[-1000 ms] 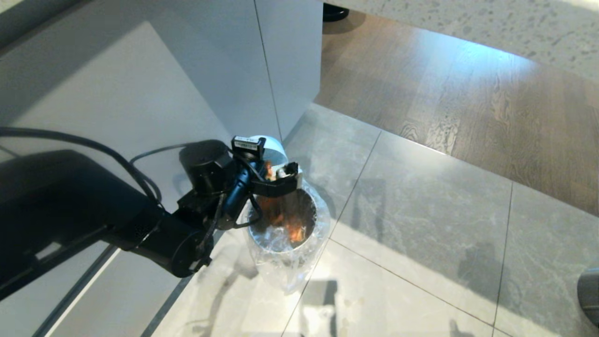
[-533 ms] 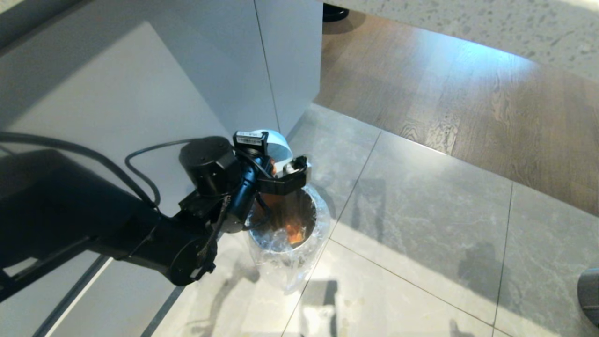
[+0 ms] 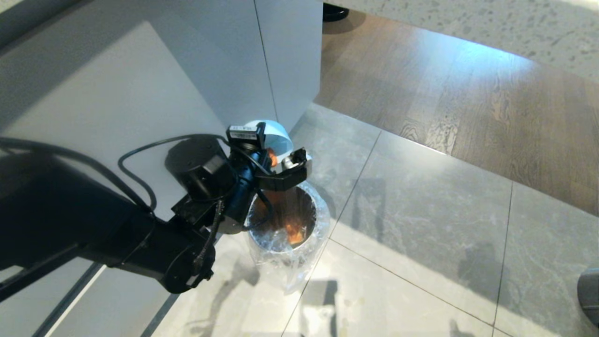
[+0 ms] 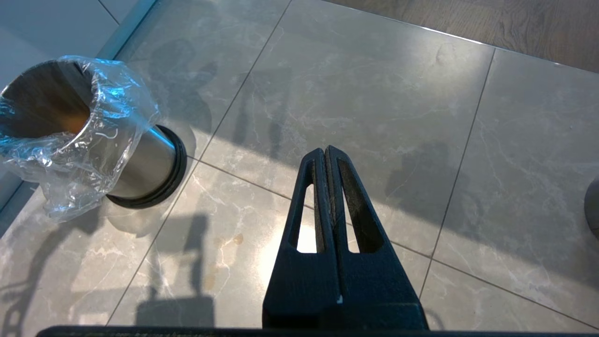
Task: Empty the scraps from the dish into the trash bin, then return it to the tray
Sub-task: Pour the leftover food from the bowl into the trash can
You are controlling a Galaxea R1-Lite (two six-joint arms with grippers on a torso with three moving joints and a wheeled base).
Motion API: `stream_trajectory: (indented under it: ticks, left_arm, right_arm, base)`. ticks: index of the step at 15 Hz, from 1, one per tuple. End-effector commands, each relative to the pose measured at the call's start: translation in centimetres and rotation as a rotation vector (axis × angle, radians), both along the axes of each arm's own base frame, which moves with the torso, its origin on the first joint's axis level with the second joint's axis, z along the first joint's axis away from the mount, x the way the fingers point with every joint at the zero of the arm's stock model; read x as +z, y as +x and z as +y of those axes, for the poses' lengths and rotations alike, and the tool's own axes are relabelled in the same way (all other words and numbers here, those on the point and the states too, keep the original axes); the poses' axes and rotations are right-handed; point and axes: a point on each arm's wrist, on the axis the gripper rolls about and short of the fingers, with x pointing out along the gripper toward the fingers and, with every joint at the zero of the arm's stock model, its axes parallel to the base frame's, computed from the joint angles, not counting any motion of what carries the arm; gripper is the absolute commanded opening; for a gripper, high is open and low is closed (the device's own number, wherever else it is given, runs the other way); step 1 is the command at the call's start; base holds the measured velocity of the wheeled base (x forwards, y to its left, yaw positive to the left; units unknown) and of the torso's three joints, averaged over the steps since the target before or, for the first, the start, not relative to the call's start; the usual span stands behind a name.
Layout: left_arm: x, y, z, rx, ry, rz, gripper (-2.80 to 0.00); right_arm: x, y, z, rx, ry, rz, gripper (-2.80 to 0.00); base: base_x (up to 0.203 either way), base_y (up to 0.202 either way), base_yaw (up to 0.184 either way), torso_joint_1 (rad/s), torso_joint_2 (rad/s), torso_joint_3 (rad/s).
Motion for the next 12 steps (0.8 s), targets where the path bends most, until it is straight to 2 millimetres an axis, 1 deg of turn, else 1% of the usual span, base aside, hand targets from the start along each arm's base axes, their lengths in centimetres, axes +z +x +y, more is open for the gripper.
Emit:
stream_trajectory:
  ticks: [1,7,8,12]
  left_arm:
    - [-0.05,-0.18,0.00,0.001,0.005,-0.004,-2.80]
    - [0.41,-0.37,-0.28,-0.007,-0.015,-0.034,-2.80]
    - [-0.05,-0.48,-0.28,-0.009,-0.004,-0.021,-2.80]
    - [0.66,-0.67,-0.19,-0.010,-0.027,-0.052,-2.80]
  right_arm:
    - [0.01,0.00,0.00,0.001,0.000,-0.001,-2.80]
    - [0.01,0.00,0.00,0.000,0.000,-0.001,-2.80]
    - [0.01,0.00,0.00,0.000,0.000,-0.001,-2.80]
    - [0.01,0.00,0.00,0.000,0.000,-0.001,-2.80]
  base:
    - [0.000,0.000,0.000,0.000,0.00,0.000]
    - [0.000,0.000,0.000,0.000,0.00,0.000]
    - [0.000,0.000,0.000,0.000,0.00,0.000]
    - [0.000,0.000,0.000,0.000,0.00,0.000]
